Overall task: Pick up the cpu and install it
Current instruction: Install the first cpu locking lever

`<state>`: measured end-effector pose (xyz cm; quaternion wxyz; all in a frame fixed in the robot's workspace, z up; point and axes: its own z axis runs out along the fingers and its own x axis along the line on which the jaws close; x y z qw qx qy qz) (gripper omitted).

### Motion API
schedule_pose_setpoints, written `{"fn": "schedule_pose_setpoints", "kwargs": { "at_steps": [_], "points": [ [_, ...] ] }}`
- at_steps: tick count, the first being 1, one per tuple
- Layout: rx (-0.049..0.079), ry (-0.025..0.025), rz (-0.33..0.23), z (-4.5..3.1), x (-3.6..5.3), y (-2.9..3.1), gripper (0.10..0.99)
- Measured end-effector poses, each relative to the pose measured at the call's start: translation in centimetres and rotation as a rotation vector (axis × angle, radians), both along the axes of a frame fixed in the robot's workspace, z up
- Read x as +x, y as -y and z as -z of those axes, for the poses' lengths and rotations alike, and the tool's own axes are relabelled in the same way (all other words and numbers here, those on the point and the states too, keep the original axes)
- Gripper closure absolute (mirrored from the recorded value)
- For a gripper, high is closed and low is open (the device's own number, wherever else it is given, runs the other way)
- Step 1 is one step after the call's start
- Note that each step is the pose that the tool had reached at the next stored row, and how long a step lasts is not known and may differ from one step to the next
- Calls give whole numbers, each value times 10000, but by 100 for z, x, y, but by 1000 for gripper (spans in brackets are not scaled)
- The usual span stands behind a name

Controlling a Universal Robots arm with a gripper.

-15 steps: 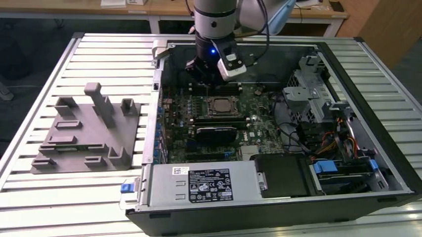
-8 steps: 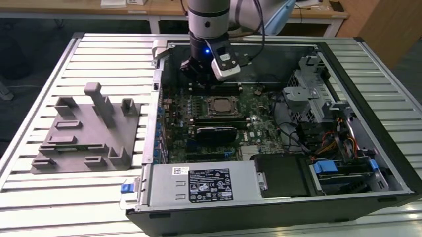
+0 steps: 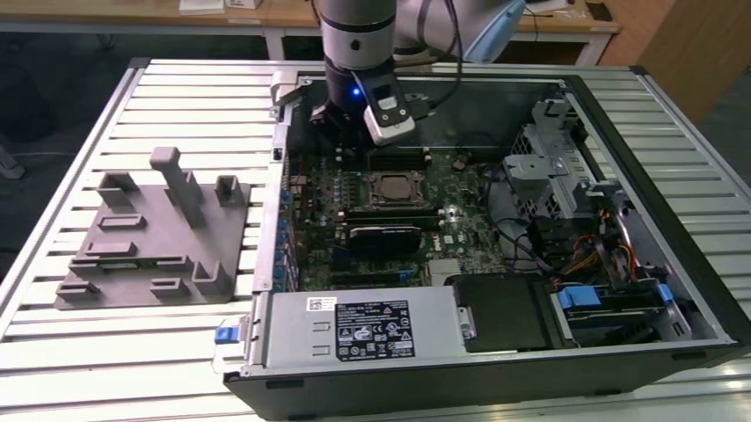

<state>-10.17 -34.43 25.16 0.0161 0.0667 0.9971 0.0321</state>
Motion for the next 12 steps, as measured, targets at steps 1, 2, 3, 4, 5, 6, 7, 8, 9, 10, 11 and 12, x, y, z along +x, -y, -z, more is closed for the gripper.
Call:
{"fn": "schedule_pose_setpoints", "kwargs": {
  "at_steps": [1, 2, 3, 4, 5, 6, 7, 8, 9, 10, 11, 12],
  "points": [
    [180, 1, 2, 0, -7, 0, 980],
    [359, -1, 1, 0, -13, 0, 980],
    [555, 0, -1, 0, -18, 0, 980],
    [735, 1, -3, 0, -23, 1, 980],
    [915, -1, -5, 0, -27, 1, 980],
    [1091, 0, -6, 0, -30, 1, 980],
    [1242, 0, -7, 0, -32, 2, 980],
    [1382, 0, -7, 0, -34, 3, 980],
    [1511, -1, -8, -1, -37, 3, 980],
    [1626, 0, -8, 0, -38, 4, 980],
    [1721, 1, -8, 0, -40, 4, 980],
    [1784, 1, -7, 0, -40, 5, 980]
  ]
}}
